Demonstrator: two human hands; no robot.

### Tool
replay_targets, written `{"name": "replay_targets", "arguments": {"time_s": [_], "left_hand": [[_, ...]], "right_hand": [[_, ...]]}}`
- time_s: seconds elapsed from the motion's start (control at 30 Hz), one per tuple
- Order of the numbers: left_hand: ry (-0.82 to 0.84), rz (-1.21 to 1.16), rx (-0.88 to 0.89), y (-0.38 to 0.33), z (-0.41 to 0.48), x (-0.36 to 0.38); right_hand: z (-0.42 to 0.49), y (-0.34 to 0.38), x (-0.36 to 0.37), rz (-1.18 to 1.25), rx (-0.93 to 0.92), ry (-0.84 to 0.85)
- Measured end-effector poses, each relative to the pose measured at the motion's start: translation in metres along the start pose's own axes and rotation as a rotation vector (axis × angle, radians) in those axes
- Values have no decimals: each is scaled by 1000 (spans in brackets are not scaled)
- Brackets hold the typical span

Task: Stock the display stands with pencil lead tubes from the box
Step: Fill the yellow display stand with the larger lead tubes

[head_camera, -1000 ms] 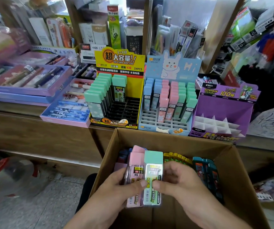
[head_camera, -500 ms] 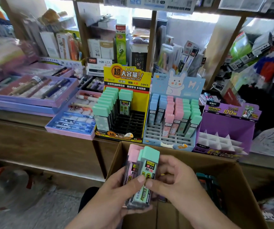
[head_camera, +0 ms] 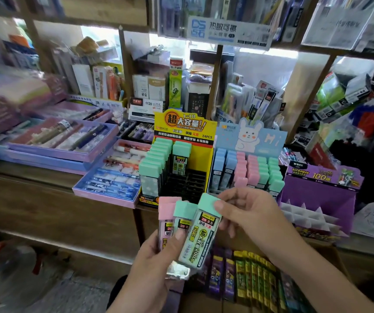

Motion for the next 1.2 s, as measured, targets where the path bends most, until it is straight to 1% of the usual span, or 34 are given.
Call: {"name": "replay_targets", "arguments": {"time_s": [0.1, 0.2, 0.33, 0.4, 0.6, 0.7, 0.83, 1.0, 1.2], "left_hand": [[-93, -86, 44, 0, -1, -11], [-132, -110, 87, -4, -2, -16], [-130, -137, 112, -6, -2, -18], [-119, -145, 108, -6, -3, -18], [-78, -137, 96, -10, -4, -12], [-86, -126, 103, -13, -4, -13], [-102, -130, 103, -13, -5, -17], [-104, -167, 109, -12, -4, -18], [-114, -155, 113, -10, -2, -19]], "right_hand": [[12, 25, -13, -4, -70, -30], [27, 54, -23, -88, -153, -86], [53, 78, -21, -173, -227, -118], [68, 83, -17, -262, -249, -128], [110, 81, 1, -558, -246, -124], [122, 80, 9, -653, -256, -108], [131, 75, 15, -685, -252, -93], [133, 64, 19, -686, -226, -58], [138, 63, 19, -681, -222, -42]]}}
Point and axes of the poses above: each hand's wrist, its own z-axis towards the middle knuckle, its own x-axis out of the palm, y = z × x, the point moved 9 cm from there along z, towards the middle knuckle, and after that the axes turned 10 degrees about y, right-handed, at the moved point
